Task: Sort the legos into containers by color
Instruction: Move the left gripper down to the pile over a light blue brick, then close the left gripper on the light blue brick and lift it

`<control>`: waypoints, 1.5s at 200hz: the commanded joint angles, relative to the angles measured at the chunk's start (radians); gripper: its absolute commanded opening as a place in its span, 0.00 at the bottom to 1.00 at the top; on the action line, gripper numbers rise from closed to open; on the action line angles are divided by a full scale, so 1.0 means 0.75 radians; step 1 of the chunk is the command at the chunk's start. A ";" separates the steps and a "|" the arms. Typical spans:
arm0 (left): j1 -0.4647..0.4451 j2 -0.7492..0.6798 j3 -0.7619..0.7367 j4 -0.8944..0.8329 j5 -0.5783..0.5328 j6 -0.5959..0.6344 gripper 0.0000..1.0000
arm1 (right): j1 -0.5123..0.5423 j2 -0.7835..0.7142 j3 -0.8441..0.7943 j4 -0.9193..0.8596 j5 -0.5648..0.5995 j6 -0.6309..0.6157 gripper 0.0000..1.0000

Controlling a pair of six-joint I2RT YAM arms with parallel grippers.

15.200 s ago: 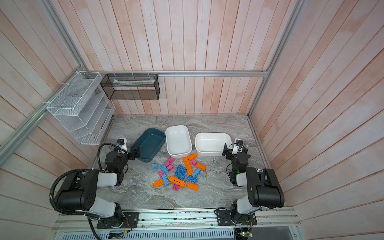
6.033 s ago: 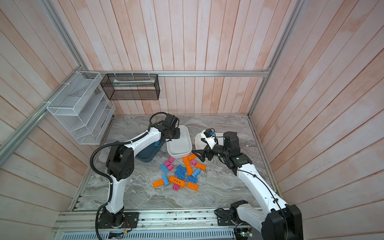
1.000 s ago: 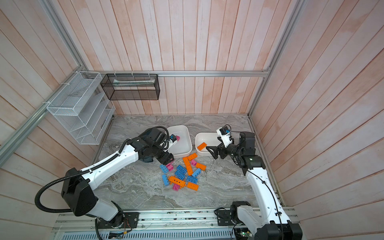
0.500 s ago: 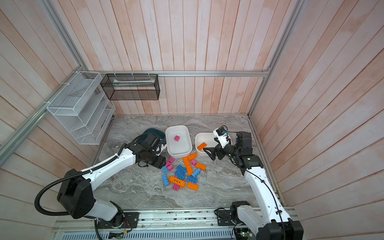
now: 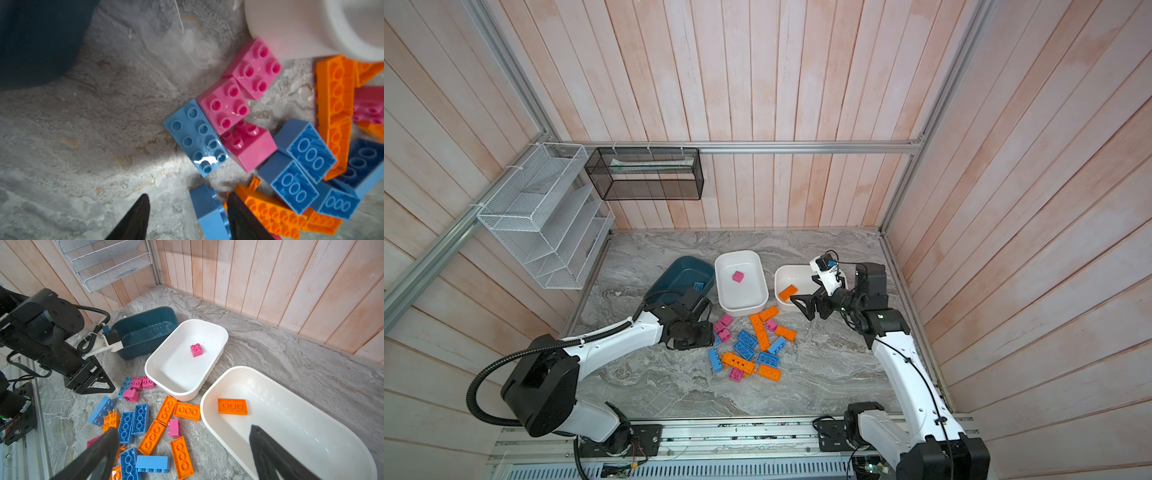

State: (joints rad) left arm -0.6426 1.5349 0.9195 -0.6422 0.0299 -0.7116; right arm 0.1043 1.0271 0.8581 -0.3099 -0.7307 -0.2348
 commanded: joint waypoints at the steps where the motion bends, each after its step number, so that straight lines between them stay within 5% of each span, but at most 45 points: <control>1: -0.008 0.056 0.032 0.083 -0.063 -0.131 0.62 | 0.010 -0.005 -0.004 0.013 0.006 0.009 0.98; 116: -0.006 0.222 0.097 0.079 -0.113 -0.197 0.61 | 0.009 0.005 -0.001 0.008 0.005 0.002 0.98; 226: -0.014 0.179 0.129 -0.085 -0.200 -0.128 0.53 | 0.009 0.014 -0.003 0.011 -0.006 0.009 0.98; 300: -0.032 0.258 0.178 -0.081 -0.203 -0.125 0.58 | 0.010 0.007 -0.020 0.014 -0.011 0.008 0.98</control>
State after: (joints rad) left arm -0.6537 1.7020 1.0313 -0.6853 -0.0887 -0.8047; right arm 0.1043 1.0317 0.8570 -0.3077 -0.7307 -0.2348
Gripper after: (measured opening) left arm 0.576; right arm 0.981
